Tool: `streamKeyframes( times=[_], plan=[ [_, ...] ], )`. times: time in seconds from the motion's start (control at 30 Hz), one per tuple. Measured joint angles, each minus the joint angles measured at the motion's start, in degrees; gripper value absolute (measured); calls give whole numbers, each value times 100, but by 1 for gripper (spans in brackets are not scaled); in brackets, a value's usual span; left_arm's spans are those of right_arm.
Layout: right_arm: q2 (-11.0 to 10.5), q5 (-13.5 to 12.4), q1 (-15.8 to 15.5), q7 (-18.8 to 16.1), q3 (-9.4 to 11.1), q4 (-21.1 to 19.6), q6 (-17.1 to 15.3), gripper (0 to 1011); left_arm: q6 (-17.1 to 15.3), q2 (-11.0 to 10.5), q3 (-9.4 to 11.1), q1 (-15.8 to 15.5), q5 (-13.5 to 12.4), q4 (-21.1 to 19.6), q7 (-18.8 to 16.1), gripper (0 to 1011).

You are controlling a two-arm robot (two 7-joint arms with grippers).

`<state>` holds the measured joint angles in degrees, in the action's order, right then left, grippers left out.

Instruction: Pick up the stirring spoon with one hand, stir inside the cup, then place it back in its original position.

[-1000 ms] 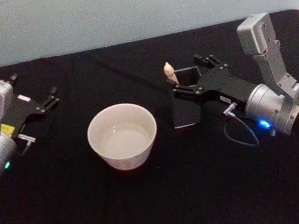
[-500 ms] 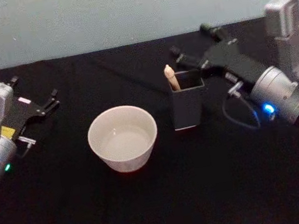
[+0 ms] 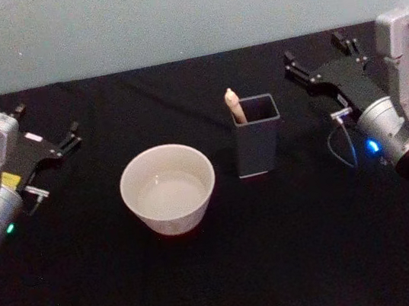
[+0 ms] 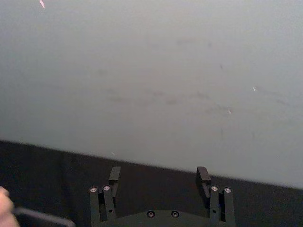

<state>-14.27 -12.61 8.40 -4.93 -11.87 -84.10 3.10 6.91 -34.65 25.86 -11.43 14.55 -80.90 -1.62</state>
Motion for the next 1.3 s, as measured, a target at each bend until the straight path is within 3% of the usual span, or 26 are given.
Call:
streamKeyframes(
  times=[0.1,0.47,1.3],
  plan=[
    [40,212,58,53,-44,280,3,1003,0,0,0,0,0,0,0,1001],
    [134,457,167,-39,-59,660,-166,1003,0,0,0,0,0,0,0,1001],
    [123,442,156,-39,-59,635,-160,1003,0,0,0,0,0,0,0,1001]
  ],
)
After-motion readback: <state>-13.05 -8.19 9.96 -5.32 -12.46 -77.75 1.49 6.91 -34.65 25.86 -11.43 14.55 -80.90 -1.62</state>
